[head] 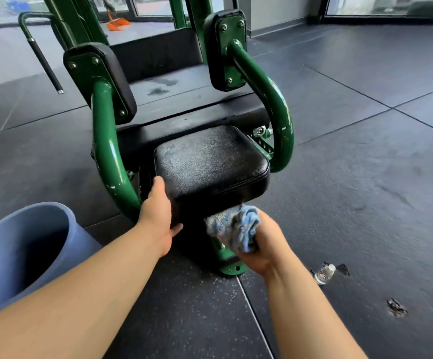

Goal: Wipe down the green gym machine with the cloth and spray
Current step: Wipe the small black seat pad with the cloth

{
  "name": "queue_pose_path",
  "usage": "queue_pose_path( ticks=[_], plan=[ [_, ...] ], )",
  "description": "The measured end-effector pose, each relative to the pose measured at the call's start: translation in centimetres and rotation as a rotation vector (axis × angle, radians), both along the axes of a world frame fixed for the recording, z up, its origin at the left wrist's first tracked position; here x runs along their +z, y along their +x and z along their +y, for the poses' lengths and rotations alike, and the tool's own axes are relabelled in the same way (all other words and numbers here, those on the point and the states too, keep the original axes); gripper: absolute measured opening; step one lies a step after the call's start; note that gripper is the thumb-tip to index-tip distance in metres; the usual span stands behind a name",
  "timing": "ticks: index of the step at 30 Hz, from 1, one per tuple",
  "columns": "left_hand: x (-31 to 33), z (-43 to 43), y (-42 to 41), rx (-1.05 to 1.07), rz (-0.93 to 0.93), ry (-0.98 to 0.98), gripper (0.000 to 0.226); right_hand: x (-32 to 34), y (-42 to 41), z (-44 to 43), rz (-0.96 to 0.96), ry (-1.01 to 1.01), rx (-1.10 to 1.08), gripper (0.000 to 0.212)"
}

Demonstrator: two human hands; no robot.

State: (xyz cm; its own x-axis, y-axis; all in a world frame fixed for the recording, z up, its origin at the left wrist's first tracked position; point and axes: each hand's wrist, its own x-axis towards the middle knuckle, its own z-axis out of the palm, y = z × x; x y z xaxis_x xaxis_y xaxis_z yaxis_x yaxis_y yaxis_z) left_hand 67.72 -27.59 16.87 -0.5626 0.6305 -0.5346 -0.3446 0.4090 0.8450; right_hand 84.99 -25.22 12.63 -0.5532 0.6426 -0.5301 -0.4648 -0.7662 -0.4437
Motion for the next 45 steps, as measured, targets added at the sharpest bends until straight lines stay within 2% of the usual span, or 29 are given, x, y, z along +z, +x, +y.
queue_pose_path(
  ticks=[2,3,6,8,9,11,12,15,16,19,21,22,23,25,31,34,38,40,42,45],
  plan=[
    [-1.1,-1.9,0.8,-0.005,-0.149,-0.038,0.061,-0.2,-1.3,-0.8,-0.005,-0.045,-0.150,0.010],
    [-1.7,-3.1,1.5,-0.046,-0.250,-0.050,0.059,0.2,-1.8,-0.9,-0.057,-0.012,-0.187,0.019],
    [-2.0,-5.6,3.5,-0.221,-0.534,0.001,0.045,0.4,-3.3,-0.9,-0.324,0.094,-0.133,0.042],
    [-1.3,-5.3,4.1,-0.197,-0.623,0.106,0.041,0.6,-3.9,-1.3,-0.424,0.135,-0.058,0.030],
    [-1.1,-4.8,4.3,-0.156,-0.616,0.137,0.037,0.8,-3.8,-1.7,-0.431,0.150,-0.039,0.026],
    [-0.8,-3.9,5.0,-0.103,-0.605,0.160,0.024,0.8,-2.9,-1.9,-0.372,0.111,-0.103,0.031],
    [-0.9,-3.5,5.3,-0.076,-0.597,0.159,0.022,0.8,-2.2,-1.5,-0.346,0.077,-0.175,0.034],
    [-2.3,-2.9,4.3,0.121,-0.656,0.206,0.023,1.3,-0.8,-0.1,-0.373,0.032,-0.417,0.024],
    [-2.7,-2.9,3.3,0.174,-0.682,0.255,0.022,1.7,-0.9,0.4,-0.342,0.041,-0.462,0.028],
    [-3.0,-1.9,0.4,0.260,-0.706,0.412,0.012,3.7,-1.0,2.1,-0.275,0.180,-0.564,0.043],
    [-2.6,-0.9,-0.9,0.275,-0.696,0.452,0.025,4.7,-1.9,2.8,-0.375,0.258,-0.545,0.069],
    [-2.5,-0.4,-1.2,0.258,-0.692,0.446,0.031,4.7,-2.5,2.8,-0.466,0.288,-0.516,0.087],
    [-2.4,-0.1,-1.3,0.228,-0.682,0.429,0.032,4.3,-3.0,2.8,-0.555,0.313,-0.513,0.096],
    [-2.3,-0.2,-0.7,0.185,-0.654,0.368,0.025,3.8,-3.4,2.7,-0.640,0.360,-0.548,0.088],
    [-1.7,-6.1,1.9,0.267,-0.578,0.326,0.020,3.0,-3.4,3.1,-0.583,0.418,-0.566,0.086],
    [-1.2,-4.2,1.6,0.255,-0.531,0.302,0.022,2.9,-3.3,3.0,-0.589,0.424,-0.560,0.092],
    [-1.1,0.3,-0.2,0.317,-0.583,0.310,0.020,3.1,-3.0,2.9,-0.632,0.417,-0.518,0.097],
    [-1.6,-1.0,0.1,0.271,-0.586,0.298,0.021,3.1,-2.6,3.2,-0.717,0.452,-0.485,0.085],
    [-1.7,-3.8,0.9,0.233,-0.585,0.276,0.020,3.0,-1.8,3.8,-0.920,0.525,-0.438,0.073],
    [-1.2,-3.1,0.6,0.208,-0.529,0.273,0.019,3.4,-0.7,5.1,-1.157,0.700,-0.415,0.080]
  ],
)
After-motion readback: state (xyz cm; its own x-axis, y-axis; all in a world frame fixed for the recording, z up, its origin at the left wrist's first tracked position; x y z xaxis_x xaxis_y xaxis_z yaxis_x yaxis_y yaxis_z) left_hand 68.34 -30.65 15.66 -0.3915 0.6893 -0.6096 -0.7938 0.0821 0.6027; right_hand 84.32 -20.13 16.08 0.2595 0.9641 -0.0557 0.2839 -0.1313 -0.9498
